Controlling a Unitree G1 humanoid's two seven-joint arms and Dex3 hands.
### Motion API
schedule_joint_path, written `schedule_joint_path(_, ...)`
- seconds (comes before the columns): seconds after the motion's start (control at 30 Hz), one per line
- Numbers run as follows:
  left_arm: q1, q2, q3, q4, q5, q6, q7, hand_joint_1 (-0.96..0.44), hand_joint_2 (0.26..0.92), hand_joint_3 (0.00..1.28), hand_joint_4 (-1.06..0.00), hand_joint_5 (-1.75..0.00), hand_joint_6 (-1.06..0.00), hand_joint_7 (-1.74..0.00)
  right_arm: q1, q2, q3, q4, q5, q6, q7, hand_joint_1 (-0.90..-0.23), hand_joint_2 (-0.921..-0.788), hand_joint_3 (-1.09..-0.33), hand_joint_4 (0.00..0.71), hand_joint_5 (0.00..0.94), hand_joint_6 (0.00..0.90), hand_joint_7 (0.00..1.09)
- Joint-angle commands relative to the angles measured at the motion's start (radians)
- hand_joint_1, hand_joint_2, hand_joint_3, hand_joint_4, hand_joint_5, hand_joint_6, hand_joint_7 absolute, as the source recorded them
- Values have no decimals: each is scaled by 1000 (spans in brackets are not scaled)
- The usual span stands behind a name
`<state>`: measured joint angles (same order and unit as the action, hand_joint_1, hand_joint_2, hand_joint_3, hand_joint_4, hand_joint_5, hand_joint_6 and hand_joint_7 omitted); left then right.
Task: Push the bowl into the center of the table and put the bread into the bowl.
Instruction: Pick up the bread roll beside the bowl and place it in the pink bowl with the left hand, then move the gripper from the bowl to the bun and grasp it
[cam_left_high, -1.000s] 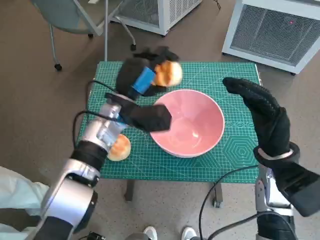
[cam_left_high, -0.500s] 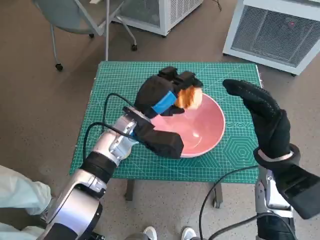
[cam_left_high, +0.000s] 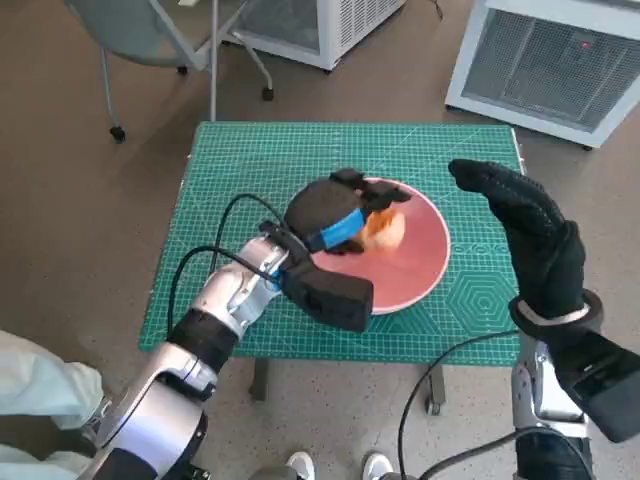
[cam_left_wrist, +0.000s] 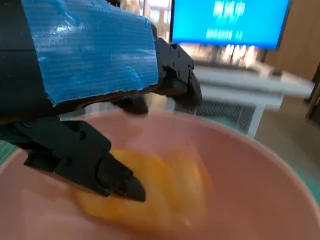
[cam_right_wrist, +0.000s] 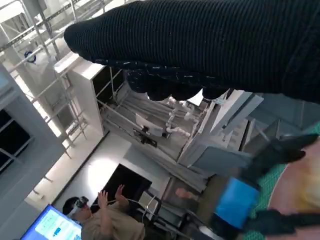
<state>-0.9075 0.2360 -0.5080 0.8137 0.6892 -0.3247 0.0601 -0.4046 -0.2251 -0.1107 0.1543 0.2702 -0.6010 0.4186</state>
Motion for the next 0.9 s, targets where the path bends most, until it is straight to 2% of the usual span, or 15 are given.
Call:
schedule_joint_path(0.03,17,24,23,-69,-44,-5,-86,-426,897,0,-61,-2,-143,-20,21,1,2,1,-4,11,3,-586,-921,-739,108,1,-1,361)
schedule_joint_path(0.23,42,53,47,-145,-82,4,-174,-441,892,0,-8,0,-141,-13,19,5,4,3,-9,10,-1,-584,-921,-740,108,1,-1,359)
schedule_joint_path(0.53,101,141,152,-328,-228,27,-371,-467,862,0,1,1,-139,-10,20,7,6,-4,-17,15,-8,-591,-921,-739,108,1,-1,359)
schedule_joint_path(0.7,140,204,226,-465,-291,95,-460,-447,835,0,1,1,-149,-13,21,6,6,-8,-14,18,-7,-596,-921,-739,108,0,-1,358)
schedule_joint_path(0.9,183,265,295,-584,-319,190,-515,-390,795,0,-3,-1,-163,-18,21,6,6,-9,-18,18,-9,-597,-921,-736,110,1,-1,360)
